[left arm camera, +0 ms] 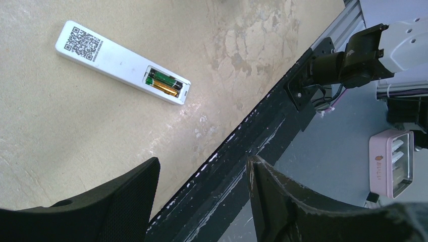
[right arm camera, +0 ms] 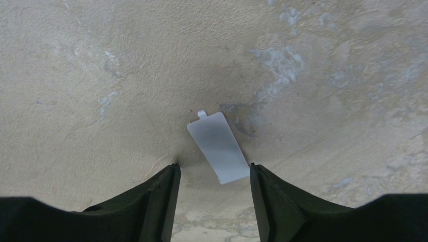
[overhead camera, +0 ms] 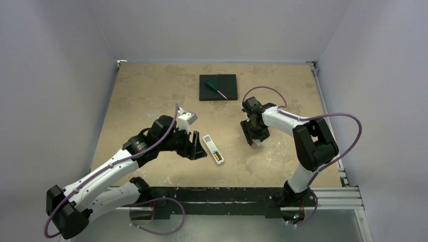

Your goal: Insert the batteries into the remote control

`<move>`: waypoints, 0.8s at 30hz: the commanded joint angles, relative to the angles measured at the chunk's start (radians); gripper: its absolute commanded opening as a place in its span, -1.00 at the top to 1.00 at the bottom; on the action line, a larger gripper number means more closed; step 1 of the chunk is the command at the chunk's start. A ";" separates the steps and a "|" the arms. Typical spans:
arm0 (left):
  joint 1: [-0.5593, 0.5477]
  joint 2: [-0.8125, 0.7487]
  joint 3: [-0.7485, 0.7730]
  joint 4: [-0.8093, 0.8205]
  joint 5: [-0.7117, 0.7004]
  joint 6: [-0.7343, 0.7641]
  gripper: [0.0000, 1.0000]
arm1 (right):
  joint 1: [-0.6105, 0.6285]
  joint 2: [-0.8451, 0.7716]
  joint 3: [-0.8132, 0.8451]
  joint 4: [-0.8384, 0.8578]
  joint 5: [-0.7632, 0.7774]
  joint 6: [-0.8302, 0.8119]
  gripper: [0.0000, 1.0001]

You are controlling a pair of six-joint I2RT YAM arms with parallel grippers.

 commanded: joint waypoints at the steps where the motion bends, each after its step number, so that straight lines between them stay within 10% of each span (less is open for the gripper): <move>1: -0.005 -0.007 0.000 0.031 0.015 0.030 -0.26 | -0.011 0.016 0.006 0.030 -0.027 -0.023 -0.20; 24: -0.006 0.016 -0.002 0.034 0.014 0.028 -0.27 | -0.014 0.012 0.065 0.016 0.029 -0.018 -0.22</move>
